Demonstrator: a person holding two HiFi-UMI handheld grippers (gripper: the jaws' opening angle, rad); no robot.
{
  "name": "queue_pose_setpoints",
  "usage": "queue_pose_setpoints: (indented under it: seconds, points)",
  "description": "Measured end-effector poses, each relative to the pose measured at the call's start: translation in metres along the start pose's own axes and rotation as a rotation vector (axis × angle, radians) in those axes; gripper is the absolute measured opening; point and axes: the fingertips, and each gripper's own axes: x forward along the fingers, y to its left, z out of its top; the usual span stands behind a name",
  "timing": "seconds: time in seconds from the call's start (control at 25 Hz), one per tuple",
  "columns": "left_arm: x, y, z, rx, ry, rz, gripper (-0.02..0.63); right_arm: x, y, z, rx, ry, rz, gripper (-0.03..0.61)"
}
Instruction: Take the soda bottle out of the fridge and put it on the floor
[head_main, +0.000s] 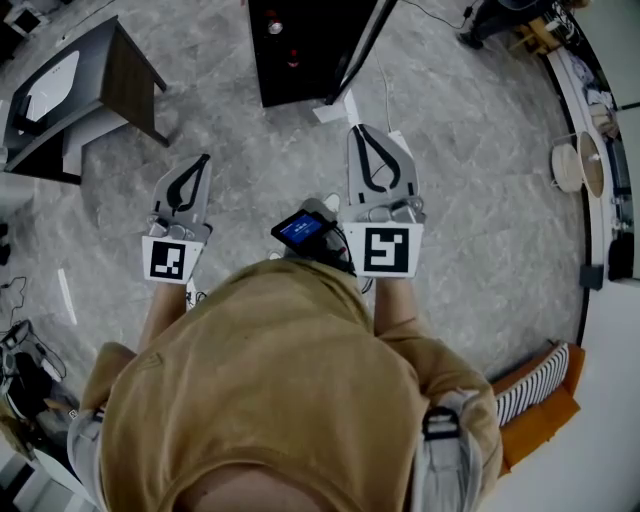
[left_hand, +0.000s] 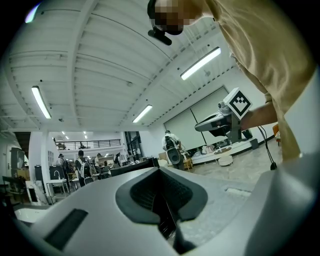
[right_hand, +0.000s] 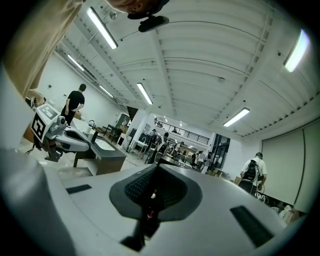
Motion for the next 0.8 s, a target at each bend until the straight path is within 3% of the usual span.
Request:
queue_pose_setpoints:
  seconds: [0.28, 0.4, 0.6, 0.8]
  points:
    - [0.064, 0.036, -0.023, 0.006, 0.009, 0.078, -0.005, 0.088, -0.022, -0.030, 0.013, -0.005, 0.088, 0.003]
    - [0.104, 0.049, -0.029, -0.018, 0.015, 0.105, -0.005, 0.136, -0.042, -0.032, -0.029, -0.035, 0.138, 0.003]
    - [0.198, 0.069, -0.050, -0.017, 0.051, 0.118, -0.005, 0.212, -0.099, -0.066, -0.006, -0.040, 0.170, 0.003]
    - [0.286, 0.090, -0.057, -0.040, 0.057, 0.154, -0.005, 0.279, -0.142, -0.109, -0.006, -0.002, 0.259, 0.003]
